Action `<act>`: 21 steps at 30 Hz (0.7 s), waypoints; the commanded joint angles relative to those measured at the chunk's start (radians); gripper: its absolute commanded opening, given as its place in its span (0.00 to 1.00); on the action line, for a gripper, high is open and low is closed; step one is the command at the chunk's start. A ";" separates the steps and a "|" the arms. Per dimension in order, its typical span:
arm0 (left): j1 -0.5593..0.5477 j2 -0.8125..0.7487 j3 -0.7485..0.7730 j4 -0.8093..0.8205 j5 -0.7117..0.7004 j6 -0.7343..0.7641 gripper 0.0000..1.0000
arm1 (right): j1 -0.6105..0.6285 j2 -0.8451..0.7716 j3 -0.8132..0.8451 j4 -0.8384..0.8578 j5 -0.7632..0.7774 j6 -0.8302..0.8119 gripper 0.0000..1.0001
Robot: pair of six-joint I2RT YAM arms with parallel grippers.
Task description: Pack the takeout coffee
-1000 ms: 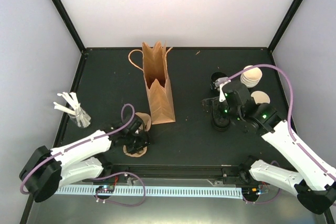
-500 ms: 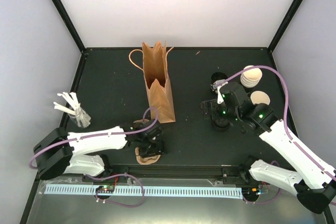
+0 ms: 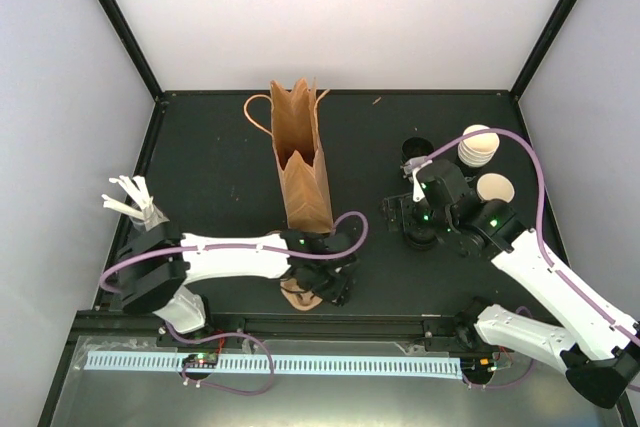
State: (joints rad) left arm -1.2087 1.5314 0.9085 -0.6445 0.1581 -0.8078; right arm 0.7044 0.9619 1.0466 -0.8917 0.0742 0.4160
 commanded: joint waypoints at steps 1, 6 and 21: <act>-0.047 0.083 0.126 -0.064 -0.103 0.202 0.72 | -0.006 -0.023 -0.007 0.009 0.009 -0.013 0.91; -0.066 0.083 0.174 -0.070 -0.126 0.292 0.78 | -0.007 -0.050 -0.010 0.008 0.041 -0.008 0.91; 0.081 -0.262 0.165 -0.299 -0.211 0.196 0.89 | -0.006 -0.089 -0.040 0.074 -0.016 -0.018 0.91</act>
State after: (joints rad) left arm -1.2282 1.3640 1.1404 -0.8478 -0.0082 -0.5690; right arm 0.7044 0.8589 0.9863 -0.8520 0.1200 0.3912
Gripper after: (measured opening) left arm 0.894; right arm 0.912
